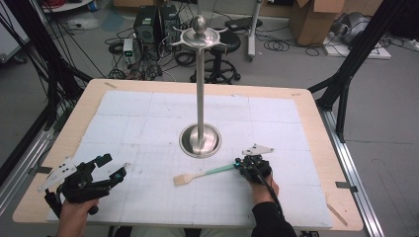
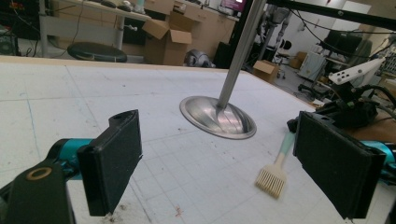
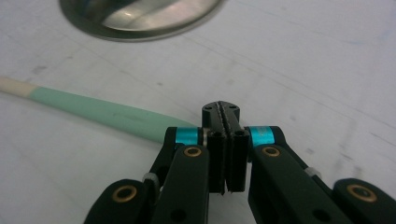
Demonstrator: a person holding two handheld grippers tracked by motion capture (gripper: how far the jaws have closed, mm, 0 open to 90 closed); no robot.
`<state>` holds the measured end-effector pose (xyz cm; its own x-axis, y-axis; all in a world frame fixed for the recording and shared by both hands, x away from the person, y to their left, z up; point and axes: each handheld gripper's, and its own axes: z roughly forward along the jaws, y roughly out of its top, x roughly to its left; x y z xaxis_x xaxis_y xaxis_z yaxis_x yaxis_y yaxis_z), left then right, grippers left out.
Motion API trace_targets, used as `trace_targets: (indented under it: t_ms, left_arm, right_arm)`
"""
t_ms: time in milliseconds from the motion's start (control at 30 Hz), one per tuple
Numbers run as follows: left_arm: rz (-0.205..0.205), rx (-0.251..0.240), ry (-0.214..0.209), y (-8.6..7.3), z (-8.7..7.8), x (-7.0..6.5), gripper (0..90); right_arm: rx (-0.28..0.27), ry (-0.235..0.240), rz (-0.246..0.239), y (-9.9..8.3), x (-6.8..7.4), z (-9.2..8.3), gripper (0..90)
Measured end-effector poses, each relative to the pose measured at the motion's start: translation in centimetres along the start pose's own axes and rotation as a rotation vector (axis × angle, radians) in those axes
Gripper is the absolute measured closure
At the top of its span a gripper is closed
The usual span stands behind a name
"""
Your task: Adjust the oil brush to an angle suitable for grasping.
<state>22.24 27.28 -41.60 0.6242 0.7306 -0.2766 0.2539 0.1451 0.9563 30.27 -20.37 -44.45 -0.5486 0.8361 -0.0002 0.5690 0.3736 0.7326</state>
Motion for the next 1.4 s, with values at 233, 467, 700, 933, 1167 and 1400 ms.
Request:
trace_targets:
  t_ms: [233,467,700,933,1167,1400]
  left_arm:
    - [-0.001,-0.004,0.003,0.1,-0.1,0.2,15.8]
    - [-0.001,-0.003,0.002,0.1,-0.1,0.2,15.8]
    - [0.003,0.000,-0.001,0.1,-0.1,0.2,15.8]
    - [-0.006,-0.012,-0.012,0.1,-0.1,0.2,15.7]
    - [0.012,-0.001,-0.025,0.1,0.2,-0.2,15.8]
    - [0.031,0.010,-0.038,0.1,0.4,-0.8,15.7]
  right_arm:
    - [0.003,0.054,-0.045,1.1,2.7,1.1,89.0]
    - [-0.011,0.109,-0.079,1.7,5.5,2.0,89.0]
    - [-0.024,0.167,-0.091,2.0,7.4,2.7,89.0]
    - [-0.088,0.151,-0.025,2.0,5.6,0.5,75.6]
    - [-0.268,0.077,0.063,1.0,2.6,-4.5,44.1]
    - [-0.389,0.046,0.031,-1.5,-0.1,-10.2,34.4]
